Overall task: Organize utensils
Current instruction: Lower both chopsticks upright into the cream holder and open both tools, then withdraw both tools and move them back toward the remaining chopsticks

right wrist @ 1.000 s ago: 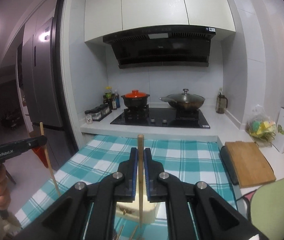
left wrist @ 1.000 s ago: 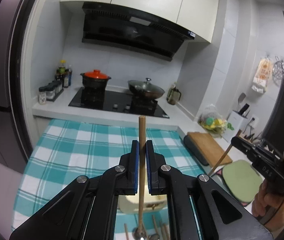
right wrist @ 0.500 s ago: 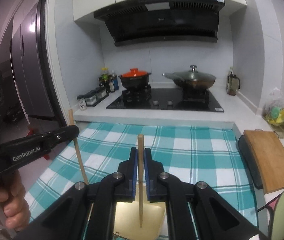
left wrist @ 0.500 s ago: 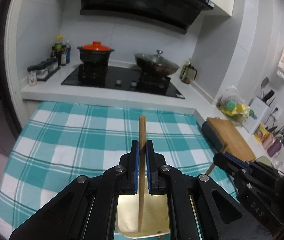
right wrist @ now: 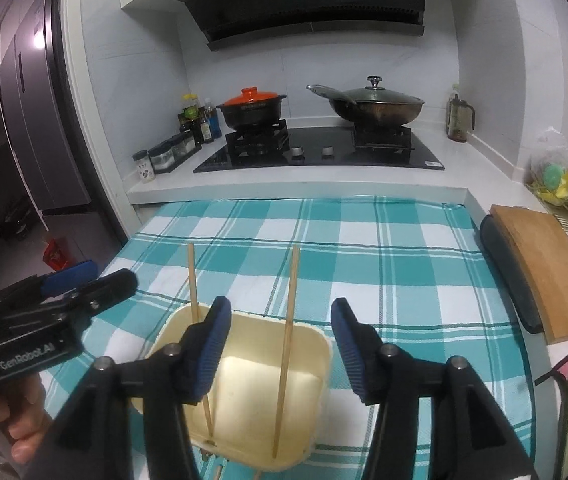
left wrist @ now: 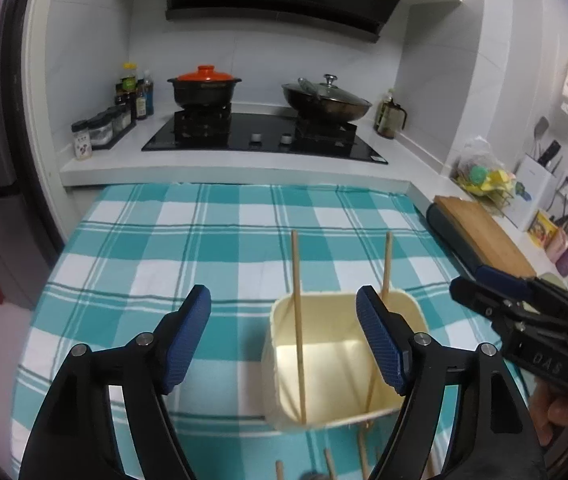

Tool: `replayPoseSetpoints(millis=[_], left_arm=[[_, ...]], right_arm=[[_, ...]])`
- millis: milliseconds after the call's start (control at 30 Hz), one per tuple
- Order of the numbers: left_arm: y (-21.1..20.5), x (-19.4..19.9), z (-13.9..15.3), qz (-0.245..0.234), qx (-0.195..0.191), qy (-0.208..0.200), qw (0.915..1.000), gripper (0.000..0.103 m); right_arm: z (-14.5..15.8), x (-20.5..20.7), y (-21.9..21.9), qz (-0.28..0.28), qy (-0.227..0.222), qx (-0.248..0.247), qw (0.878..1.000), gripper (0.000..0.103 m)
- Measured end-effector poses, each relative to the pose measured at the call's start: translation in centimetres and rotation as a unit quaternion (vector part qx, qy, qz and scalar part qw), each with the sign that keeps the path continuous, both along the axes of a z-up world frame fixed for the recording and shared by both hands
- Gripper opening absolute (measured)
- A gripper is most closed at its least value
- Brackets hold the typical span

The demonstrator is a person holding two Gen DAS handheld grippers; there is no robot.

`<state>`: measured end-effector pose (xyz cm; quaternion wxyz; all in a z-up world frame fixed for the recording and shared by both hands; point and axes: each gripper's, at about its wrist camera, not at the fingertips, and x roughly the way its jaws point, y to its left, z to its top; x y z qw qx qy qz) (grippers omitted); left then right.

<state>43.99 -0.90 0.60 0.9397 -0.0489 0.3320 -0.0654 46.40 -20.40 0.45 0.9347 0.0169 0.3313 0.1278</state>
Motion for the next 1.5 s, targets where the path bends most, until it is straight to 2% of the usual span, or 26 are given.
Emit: replayPoseSetpoints(millis=[100,167,200,300,433,533,633,733,933,1200,1500], left_arm=[[1.2,-4.8,-0.4,-0.018,0.005,0.008,0.9998,0.090],[1.6,-8.6,-1.3,-0.025,0.015,0.014,0.9995,0.096],[1.7,-10.6,-2.1,-0.027,0.020,0.017,0.9993,0.099],[1.5,-15.8,-5.1,-0.028,0.033,0.042,0.9982,0.100],[0.3,-21.1,-8.3,-0.008,0.044,0.071,0.9965,0.100],[-1.0,-24.3,-9.0,-0.002,0.045,0.068,0.9967,0.100],[-2.0,-26.6,-9.1,-0.008,0.052,0.057,0.9970,0.100],[-2.9,-28.1,-8.9,-0.014,0.061,0.043,0.9971,0.100],[-3.9,-29.4,-9.1,-0.027,0.044,0.042,0.9978,0.100],[-4.1,-30.1,-8.3,-0.023,0.049,0.028,0.9981,0.100],[-3.9,-29.5,-9.1,-0.013,0.053,0.045,0.9975,0.100]], right_arm=[[0.3,-3.5,-0.9,-0.011,0.010,-0.010,1.000,0.054],[-0.1,-6.8,-1.6,-0.015,0.026,-0.010,1.000,0.063],[-0.5,-8.7,-2.0,-0.015,0.034,-0.005,0.999,0.065],[-2.1,-14.1,-2.6,-0.029,0.052,-0.016,0.998,0.069],[-4.2,-20.7,-1.9,-0.060,0.054,-0.066,0.995,0.070],[-5.1,-24.8,-1.5,-0.073,0.033,-0.094,0.992,0.076],[-5.6,-28.0,-1.4,-0.094,0.012,-0.113,0.989,0.077],[-5.8,-30.6,-2.1,-0.116,0.006,-0.109,0.987,0.077],[-6.2,-33.0,-2.7,-0.135,0.007,-0.116,0.984,0.077],[-6.4,-34.1,-3.3,-0.155,0.002,-0.125,0.980,0.077],[-6.7,-34.2,-3.7,-0.163,0.005,-0.132,0.978,0.077]])
